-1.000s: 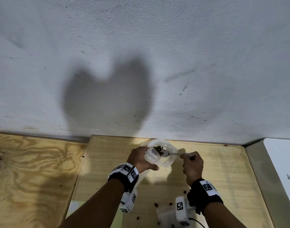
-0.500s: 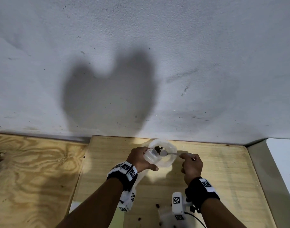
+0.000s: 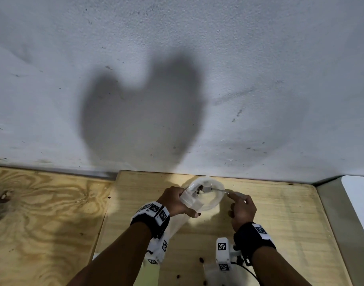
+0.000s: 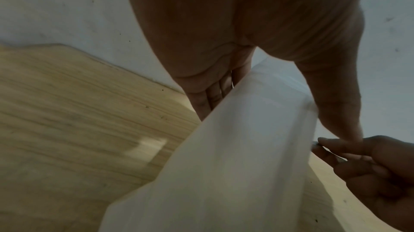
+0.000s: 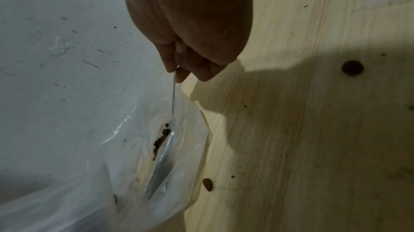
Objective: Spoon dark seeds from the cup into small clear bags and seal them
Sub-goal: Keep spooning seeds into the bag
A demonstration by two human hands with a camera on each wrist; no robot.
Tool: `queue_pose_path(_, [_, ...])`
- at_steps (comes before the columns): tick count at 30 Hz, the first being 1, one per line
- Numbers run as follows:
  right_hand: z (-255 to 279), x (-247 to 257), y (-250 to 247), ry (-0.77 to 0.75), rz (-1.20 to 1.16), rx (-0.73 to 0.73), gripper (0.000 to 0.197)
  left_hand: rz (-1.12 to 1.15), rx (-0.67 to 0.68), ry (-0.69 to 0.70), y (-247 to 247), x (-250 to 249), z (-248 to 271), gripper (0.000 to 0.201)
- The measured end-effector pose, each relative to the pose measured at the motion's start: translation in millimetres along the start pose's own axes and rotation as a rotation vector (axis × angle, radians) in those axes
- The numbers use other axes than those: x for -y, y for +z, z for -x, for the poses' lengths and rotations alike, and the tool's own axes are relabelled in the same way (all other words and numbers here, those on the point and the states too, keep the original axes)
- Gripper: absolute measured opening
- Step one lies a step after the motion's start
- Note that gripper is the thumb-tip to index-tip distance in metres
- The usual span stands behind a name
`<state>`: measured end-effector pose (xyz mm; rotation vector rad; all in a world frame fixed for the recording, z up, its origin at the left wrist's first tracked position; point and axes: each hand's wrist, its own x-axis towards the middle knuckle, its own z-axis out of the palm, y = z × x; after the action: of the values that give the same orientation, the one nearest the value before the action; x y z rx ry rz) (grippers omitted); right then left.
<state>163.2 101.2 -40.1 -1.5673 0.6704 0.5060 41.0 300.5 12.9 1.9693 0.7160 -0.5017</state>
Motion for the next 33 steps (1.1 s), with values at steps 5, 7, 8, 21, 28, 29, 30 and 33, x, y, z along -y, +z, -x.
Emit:
queue_pose_path(5, [-1.6,-3.5,-6.4,-0.007,0.013,0.045,0.016,0.017,-0.013,0.007,-3.0,0.8,2.1,0.051])
queue_pose_path(7, [-0.5,-1.0,-9.1,-0.02,0.018,0.069,0.018,0.022,-0.049,0.0,-2.6,1.9,0.3,0.071])
queue_pose_path(8, [0.4,1.1,-10.7,-0.03,0.023,0.078,0.018,0.025,-0.066,0.003,-2.2,2.4,-0.5,0.078])
queue_pose_path(21, [25.1,34.4,-42.1,-0.145,-0.019,0.16,0.033,0.114,-0.195,0.041,12.1,1.9,5.1,0.108])
queue_pose_path(28, [44.7,56.8,-41.5,-0.299,-0.018,0.261,0.009,0.123,-0.218,0.039,21.2,2.3,3.9,0.106])
queue_pose_path(29, [47.8,59.4,-39.4,-0.337,0.001,0.282,0.009,0.12,-0.219,0.042,22.0,1.9,3.7,0.107])
queue_pose_path(30, [50.7,61.9,-36.6,-0.379,0.027,0.302,0.011,0.12,-0.221,0.044,22.6,1.8,3.3,0.107])
queue_pose_path(33, [55.2,64.9,-27.0,-0.554,0.157,0.354,0.029,0.123,-0.222,0.05,23.9,0.0,3.7,0.106])
